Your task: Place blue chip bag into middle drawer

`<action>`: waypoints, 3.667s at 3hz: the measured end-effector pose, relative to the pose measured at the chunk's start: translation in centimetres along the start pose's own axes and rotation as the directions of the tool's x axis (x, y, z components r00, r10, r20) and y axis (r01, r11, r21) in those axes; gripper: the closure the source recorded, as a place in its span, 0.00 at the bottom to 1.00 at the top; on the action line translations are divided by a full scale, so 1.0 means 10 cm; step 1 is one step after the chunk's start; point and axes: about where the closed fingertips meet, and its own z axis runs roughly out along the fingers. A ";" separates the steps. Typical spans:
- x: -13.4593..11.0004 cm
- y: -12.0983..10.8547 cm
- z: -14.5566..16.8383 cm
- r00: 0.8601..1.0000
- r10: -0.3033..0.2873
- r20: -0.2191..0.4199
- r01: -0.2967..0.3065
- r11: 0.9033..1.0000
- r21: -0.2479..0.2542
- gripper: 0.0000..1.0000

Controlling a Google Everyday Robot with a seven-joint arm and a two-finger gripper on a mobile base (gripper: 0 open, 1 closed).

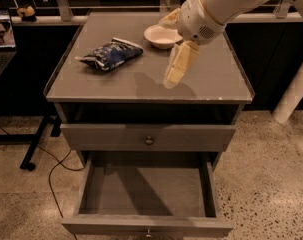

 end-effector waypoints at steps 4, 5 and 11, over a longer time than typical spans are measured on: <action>0.52 -1.39 1.21 0.996 -0.028 0.090 0.026 1.000 0.014 0.00; 0.41 -1.59 1.39 0.986 -0.027 0.164 0.025 1.000 0.015 0.00; -0.11 -1.59 1.86 0.935 0.037 0.353 -0.005 0.996 -0.091 0.00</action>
Offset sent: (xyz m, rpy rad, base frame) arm 0.1729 -0.0075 -0.0178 0.0598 -0.1800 -0.0311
